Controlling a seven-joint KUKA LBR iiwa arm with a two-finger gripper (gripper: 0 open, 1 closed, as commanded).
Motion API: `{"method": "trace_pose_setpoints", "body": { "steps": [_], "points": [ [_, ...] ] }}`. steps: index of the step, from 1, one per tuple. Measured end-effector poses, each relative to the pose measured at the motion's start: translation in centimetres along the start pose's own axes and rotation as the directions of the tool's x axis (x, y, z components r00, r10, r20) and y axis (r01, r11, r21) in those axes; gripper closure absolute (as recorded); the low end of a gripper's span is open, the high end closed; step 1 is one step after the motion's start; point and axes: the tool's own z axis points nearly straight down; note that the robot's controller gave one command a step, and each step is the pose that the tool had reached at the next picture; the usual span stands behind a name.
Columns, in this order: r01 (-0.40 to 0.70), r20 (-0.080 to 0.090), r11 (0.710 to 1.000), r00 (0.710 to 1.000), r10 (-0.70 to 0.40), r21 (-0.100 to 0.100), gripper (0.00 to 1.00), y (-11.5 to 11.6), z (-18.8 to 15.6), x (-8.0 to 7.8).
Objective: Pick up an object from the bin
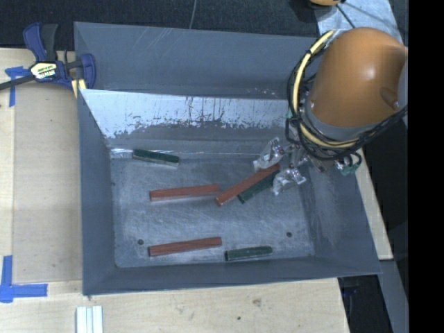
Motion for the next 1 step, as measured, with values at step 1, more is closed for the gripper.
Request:
{"method": "trace_pose_setpoints", "body": {
  "steps": [1],
  "points": [
    [0.000, 0.000, 1.000, 1.000, 0.000, 0.000, 1.00, 0.00, 0.00, 0.00]
  ]
}}
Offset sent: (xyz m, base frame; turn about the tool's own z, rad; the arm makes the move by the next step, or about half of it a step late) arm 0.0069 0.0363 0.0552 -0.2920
